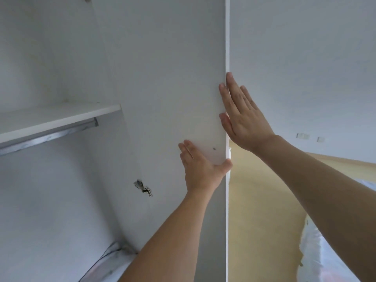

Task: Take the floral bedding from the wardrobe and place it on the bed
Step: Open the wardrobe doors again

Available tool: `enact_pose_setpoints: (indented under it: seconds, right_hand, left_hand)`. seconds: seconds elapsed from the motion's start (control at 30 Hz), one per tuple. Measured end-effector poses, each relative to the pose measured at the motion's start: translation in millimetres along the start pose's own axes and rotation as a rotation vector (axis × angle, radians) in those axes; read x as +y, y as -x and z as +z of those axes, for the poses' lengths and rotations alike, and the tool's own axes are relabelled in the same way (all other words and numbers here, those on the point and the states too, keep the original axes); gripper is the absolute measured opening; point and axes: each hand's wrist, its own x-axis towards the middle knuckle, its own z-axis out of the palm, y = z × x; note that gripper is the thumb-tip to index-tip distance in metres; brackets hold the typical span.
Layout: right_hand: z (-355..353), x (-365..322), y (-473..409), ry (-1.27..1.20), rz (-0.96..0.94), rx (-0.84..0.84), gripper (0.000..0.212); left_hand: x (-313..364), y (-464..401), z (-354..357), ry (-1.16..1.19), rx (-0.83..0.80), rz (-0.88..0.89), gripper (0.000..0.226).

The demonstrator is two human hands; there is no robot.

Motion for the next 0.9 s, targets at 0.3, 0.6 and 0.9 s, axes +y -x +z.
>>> enact_pose_setpoints:
  seconds: [0.3,0.6,0.9]
  right_hand:
    - [4.5,1.2,2.0,0.056,0.045,-0.012,0.057]
    - [8.4,-81.5,-21.5,0.039,-0.063,0.043,0.058]
    - [73.1,-257.4,-69.9,-0.291,-0.174,-0.082,0.06]
  left_hand:
    - [-2.5,-5.4,9.8,0.002,0.019,0.017,0.136]
    - [-93.4,-23.1,-98.5,-0.314,0.163,0.259,0.095]
    - [-222.7,1.1,-248.4,-0.71,0.227,0.115,0.082]
